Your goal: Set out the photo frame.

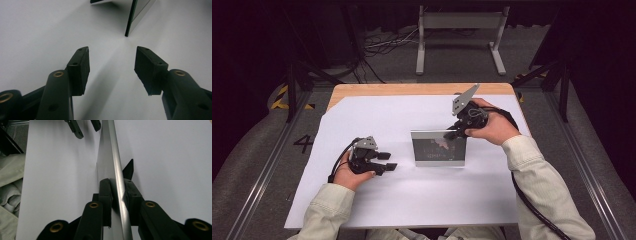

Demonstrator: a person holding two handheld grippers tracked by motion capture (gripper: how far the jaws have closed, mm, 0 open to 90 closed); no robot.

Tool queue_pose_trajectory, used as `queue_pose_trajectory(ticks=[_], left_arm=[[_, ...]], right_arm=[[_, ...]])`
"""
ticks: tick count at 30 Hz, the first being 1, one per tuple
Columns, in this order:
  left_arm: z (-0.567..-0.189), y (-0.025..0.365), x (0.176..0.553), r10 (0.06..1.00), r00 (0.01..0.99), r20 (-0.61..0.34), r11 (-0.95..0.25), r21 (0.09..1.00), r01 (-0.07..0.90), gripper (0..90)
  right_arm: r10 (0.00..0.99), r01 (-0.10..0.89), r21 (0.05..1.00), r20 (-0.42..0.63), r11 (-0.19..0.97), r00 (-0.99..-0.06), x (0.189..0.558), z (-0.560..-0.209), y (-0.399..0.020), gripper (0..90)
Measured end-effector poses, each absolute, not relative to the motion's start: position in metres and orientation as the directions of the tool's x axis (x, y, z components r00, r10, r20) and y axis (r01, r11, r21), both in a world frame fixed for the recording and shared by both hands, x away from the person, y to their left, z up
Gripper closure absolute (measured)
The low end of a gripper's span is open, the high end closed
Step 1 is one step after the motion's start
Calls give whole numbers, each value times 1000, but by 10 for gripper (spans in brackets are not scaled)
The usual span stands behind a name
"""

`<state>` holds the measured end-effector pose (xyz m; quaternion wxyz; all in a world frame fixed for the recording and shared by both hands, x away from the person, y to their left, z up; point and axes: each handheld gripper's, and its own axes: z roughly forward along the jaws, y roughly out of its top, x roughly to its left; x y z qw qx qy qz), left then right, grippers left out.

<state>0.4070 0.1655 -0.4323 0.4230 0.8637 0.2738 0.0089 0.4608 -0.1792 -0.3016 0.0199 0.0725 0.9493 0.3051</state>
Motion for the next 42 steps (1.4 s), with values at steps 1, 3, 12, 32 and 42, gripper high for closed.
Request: queue_pose_trajectory(ticks=[1,3,12,32,42], left_arm=[[-432,165,407,480,850,-216,-493,736,465,466],[-432,165,407,480,850,-217,-491,737,466,466],[-433,164,407,480,849,-220,-492,734,468,466],[-432,167,408,487,848,-211,-489,738,464,450],[-432,168,410,491,846,-207,-484,743,462,442]], right_arm=[[151,125,579,5,805,-989,461,-302,-180,784],[155,131,579,9,804,-988,461,-303,-181,784],[163,109,562,-46,820,-986,465,-309,-189,750],[230,149,643,-43,751,-972,453,-298,-210,539],[266,172,666,-41,726,-963,445,-294,-232,517]])
